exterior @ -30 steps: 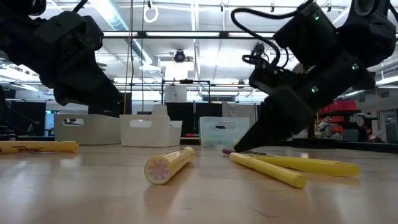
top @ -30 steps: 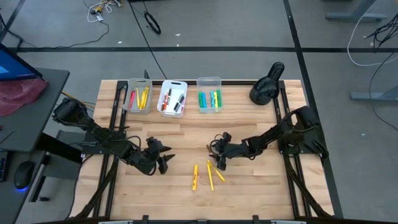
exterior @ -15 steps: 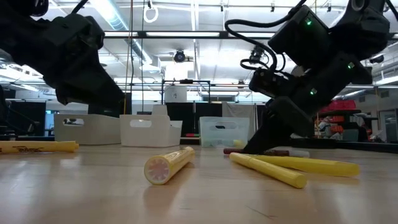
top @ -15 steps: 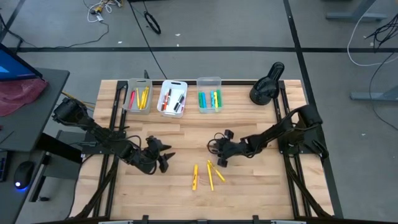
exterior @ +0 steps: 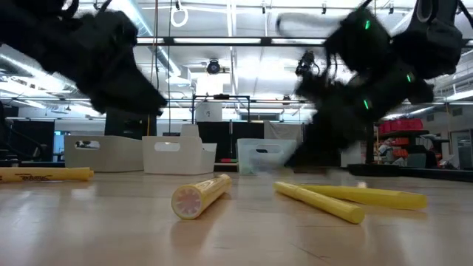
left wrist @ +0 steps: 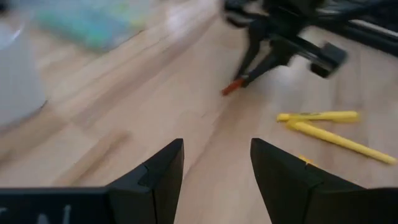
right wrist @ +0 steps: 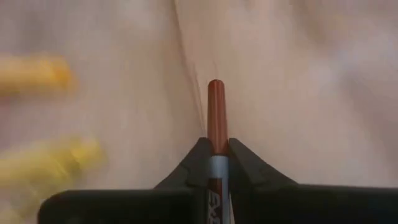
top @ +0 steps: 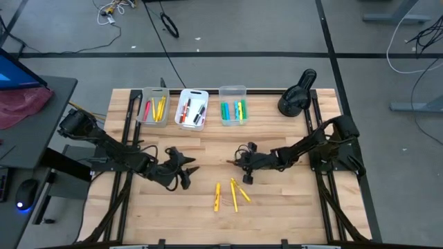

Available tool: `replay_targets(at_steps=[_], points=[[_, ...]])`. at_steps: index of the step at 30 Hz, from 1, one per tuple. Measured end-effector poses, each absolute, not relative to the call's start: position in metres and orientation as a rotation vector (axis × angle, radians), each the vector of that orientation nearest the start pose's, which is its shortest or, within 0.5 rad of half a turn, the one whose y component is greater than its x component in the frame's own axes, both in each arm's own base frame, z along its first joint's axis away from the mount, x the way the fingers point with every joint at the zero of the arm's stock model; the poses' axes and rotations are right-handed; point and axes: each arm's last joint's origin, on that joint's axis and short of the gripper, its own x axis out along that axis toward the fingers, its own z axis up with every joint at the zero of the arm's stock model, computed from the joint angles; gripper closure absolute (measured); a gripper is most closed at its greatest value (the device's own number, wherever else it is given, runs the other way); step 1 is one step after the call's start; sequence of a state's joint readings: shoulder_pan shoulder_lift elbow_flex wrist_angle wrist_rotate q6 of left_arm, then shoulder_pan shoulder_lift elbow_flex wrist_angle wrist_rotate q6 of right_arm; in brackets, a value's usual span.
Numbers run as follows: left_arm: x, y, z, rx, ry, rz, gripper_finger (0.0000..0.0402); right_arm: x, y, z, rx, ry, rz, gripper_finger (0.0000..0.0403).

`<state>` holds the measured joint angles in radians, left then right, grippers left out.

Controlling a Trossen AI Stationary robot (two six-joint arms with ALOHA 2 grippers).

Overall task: Pick & Place Markers
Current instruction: Put the brown erase marker into the white bin

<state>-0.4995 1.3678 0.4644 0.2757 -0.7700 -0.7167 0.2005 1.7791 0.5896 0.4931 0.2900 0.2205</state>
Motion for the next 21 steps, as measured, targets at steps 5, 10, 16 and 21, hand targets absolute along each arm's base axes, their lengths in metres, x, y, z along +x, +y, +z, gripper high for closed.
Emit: replay_targets(at_steps=[5, 10, 16, 21], points=[[0.228, -0.103, 0.176, -0.122, 0.248, 0.252, 0.0209, 0.304, 0.062, 0.143, 0.056, 0.312, 0.044, 0.0382], [0.235, -0.106, 0.199, -0.011, 0.072, 0.075, 0.0209, 0.303, 0.078, 0.181, 0.04, -0.023, 0.246, 0.038], [0.244, -0.099, 0.217, -0.011, -0.045, 0.029, 0.0171, 0.301, 0.084, 0.194, 0.015, -0.166, 0.263, 0.0381], [0.27, -0.102, 0.233, -0.028, -0.085, -0.005, 0.0121, 0.303, 0.084, 0.196, 0.014, -0.162, 0.261, 0.038]])
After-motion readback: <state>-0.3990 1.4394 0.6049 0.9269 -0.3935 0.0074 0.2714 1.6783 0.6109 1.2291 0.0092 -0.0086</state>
